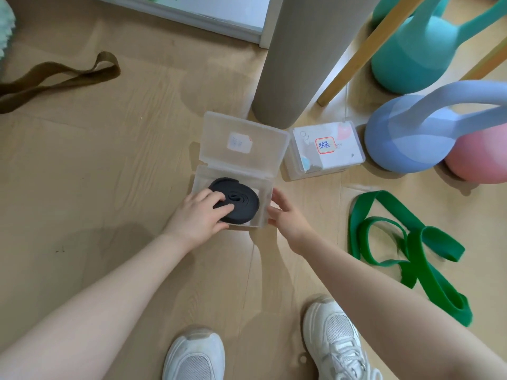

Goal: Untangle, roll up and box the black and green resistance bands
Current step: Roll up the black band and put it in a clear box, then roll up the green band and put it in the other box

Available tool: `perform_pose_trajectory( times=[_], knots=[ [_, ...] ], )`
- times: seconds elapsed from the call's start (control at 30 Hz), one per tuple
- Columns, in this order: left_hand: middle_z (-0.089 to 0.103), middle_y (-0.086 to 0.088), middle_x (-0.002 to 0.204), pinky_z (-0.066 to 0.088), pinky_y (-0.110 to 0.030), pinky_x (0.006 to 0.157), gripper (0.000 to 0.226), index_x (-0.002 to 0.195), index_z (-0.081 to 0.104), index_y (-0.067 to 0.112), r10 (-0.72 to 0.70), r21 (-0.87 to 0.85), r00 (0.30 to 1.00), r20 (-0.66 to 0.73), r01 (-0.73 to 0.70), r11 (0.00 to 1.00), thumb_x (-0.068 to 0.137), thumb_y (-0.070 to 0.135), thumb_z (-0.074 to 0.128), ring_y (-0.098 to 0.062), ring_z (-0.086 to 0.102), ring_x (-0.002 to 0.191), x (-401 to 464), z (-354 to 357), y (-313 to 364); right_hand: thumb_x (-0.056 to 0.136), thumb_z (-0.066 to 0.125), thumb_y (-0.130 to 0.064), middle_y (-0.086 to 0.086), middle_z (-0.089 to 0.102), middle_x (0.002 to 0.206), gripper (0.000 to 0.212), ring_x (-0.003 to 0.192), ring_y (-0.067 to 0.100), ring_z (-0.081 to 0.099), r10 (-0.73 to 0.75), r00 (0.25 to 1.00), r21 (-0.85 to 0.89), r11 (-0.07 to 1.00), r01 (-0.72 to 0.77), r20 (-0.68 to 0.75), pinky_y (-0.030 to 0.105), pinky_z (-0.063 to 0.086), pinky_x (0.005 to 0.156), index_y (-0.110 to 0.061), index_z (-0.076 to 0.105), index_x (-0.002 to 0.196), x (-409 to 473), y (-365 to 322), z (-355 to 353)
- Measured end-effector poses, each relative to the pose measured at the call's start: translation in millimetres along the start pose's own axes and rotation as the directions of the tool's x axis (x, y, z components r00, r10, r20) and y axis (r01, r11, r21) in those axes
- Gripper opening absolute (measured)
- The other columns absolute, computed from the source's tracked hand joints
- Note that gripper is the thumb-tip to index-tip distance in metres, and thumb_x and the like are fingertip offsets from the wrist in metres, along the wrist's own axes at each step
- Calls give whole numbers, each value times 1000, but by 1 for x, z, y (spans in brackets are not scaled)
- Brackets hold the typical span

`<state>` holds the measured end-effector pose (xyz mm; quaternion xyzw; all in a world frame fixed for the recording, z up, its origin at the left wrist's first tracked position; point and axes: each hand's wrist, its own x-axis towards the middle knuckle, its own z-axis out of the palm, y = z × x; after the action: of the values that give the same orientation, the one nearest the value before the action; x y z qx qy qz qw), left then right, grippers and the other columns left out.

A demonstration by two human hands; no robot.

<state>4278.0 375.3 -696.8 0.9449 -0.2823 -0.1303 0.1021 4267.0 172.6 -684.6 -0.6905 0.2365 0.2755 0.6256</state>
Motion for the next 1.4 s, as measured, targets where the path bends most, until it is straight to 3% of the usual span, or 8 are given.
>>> perform_pose_trajectory(
  times=[0.13,0.27,0.43,0.57,0.67,0.87,1.2,1.4],
  knots=[
    [66,-13,113,51,-45,81,45,107,69,12,-135,-44,991,14,136,990,66,24,82,-32,61,108,3,3,-7,95,46,-8,-14,57,120,37,112,9,57,-11,1000,45,999,11,-3,15,48,77,-25,49,128,19,-12,15],
    [28,-5,153,27,-38,108,49,143,34,19,-249,-97,965,82,256,962,97,32,42,-24,20,142,7,5,-12,94,45,-1,-10,56,125,47,122,16,52,-60,998,8,998,60,14,28,46,94,-23,45,135,33,-23,23],
    [23,-2,154,12,-36,114,54,146,27,21,-263,-63,960,92,270,961,97,38,41,-21,10,144,9,-4,-15,91,39,4,-9,51,136,57,128,13,45,-75,992,-85,993,84,99,32,39,105,-29,43,137,38,-28,23],
    [21,-2,154,11,-35,114,57,146,26,20,-231,-112,971,65,237,965,95,40,43,-19,9,144,5,-12,-7,97,44,-14,-4,33,149,52,137,14,30,-28,999,-203,979,21,-32,23,27,100,-24,29,145,26,-27,14],
    [24,-2,153,13,-35,114,54,145,29,18,-202,-163,977,68,210,964,95,36,43,-20,12,143,8,-20,-1,95,49,-24,0,42,143,46,133,15,37,-47,997,-363,932,23,-59,24,30,100,-19,38,140,8,-21,-7],
    [32,-2,149,18,-35,113,51,143,32,16,-100,-220,990,100,120,968,95,30,44,-20,19,140,33,-50,22,94,45,-14,5,54,131,34,117,20,49,-120,972,-619,784,-34,-204,28,37,96,-16,51,127,-32,-38,-63],
    [39,-1,142,25,-33,108,48,141,36,17,135,-292,990,30,-121,949,95,28,46,-19,25,136,74,-89,94,93,44,-12,6,56,126,31,113,22,52,-207,953,-804,591,-58,-221,23,36,89,-11,54,122,-88,-64,-104],
    [38,2,143,23,-29,107,47,140,37,20,152,-252,987,52,-134,958,95,30,45,-17,25,136,79,-79,139,93,45,-15,8,54,125,31,117,25,49,-180,961,-852,516,-90,-210,31,37,96,-13,55,123,-100,-21,-153]
  ],
)
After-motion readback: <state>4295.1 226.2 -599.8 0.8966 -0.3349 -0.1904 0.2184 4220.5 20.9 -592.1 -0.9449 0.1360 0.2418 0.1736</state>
